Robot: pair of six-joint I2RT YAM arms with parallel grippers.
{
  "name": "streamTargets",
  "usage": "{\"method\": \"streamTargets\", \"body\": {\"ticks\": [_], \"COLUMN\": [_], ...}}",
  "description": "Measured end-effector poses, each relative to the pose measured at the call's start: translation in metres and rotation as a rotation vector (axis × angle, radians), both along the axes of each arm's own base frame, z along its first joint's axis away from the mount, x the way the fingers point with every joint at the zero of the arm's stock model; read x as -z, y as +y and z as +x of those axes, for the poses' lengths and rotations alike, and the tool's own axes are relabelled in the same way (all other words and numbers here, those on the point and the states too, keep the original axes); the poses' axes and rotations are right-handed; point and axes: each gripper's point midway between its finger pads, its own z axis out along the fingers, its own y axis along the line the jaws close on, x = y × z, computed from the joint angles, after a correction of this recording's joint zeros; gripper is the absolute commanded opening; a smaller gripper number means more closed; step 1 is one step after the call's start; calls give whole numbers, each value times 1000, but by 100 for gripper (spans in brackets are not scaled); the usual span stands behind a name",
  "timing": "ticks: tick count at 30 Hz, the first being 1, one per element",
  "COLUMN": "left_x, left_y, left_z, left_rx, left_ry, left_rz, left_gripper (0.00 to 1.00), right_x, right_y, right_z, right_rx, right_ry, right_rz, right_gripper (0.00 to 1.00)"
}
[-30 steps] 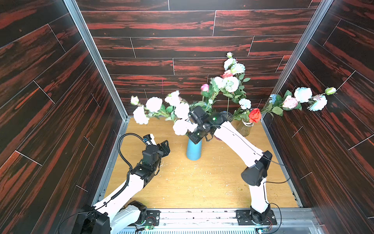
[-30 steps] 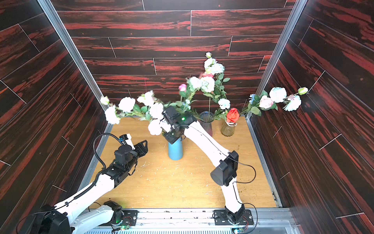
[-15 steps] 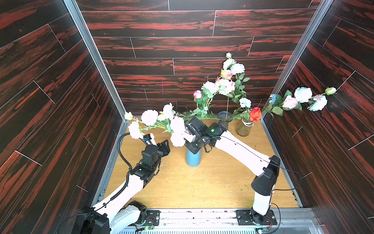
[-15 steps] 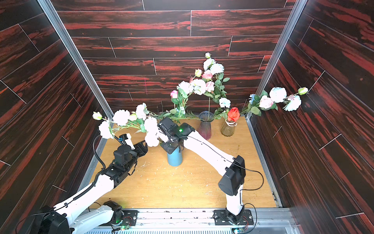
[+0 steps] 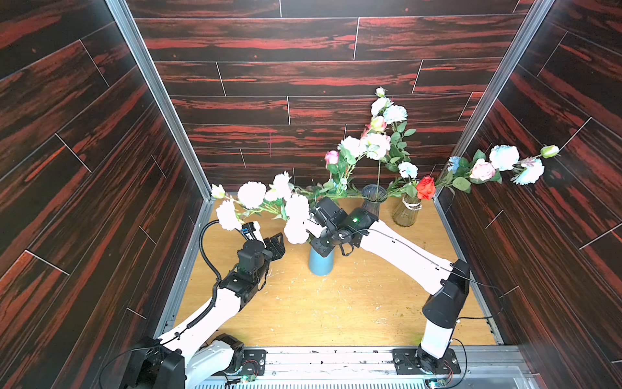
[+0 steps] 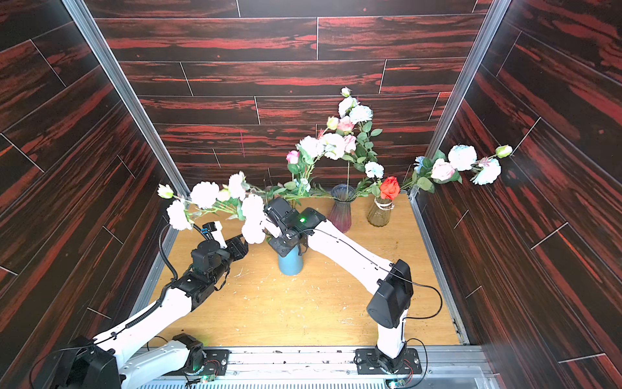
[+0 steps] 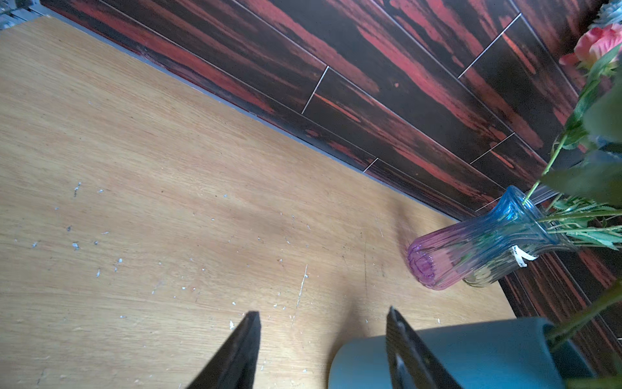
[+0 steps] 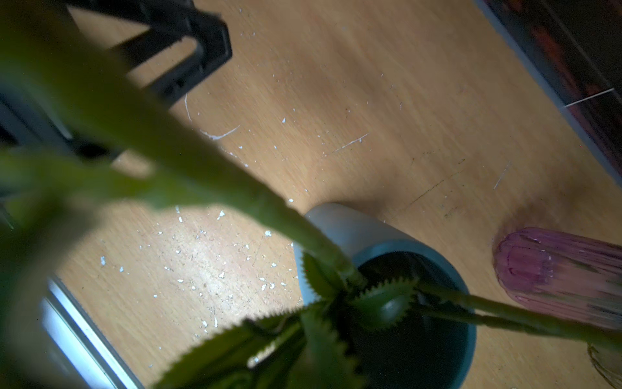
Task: Pick out blue flowers from the vase
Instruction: Move the vase to the center of the board.
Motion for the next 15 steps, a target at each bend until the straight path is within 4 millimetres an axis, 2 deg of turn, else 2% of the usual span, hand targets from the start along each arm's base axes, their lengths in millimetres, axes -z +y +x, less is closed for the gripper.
{"method": "streamTargets", "body": {"ticks": [4, 8, 12, 15], "left_x": [2, 2, -1, 0], "left_y": [-2, -5, -7, -10], "left_z": [1, 1, 3, 4], "left_rx": [8, 17, 24, 32], "left_ry": [4, 2, -6, -2], "left_rz": [5, 6, 8, 14], "left_gripper": [62, 64, 66, 68], "right_x": [1, -2, -26, -45], "right_y": [-3, -4, 0, 0], "right_z": [-3, -4, -4, -6], "right_rx": [1, 5, 2, -5], "right_ry": [2, -10, -56, -82], "right_rz": [7, 31, 106, 161], "right_gripper": [7, 19, 32, 38]}}
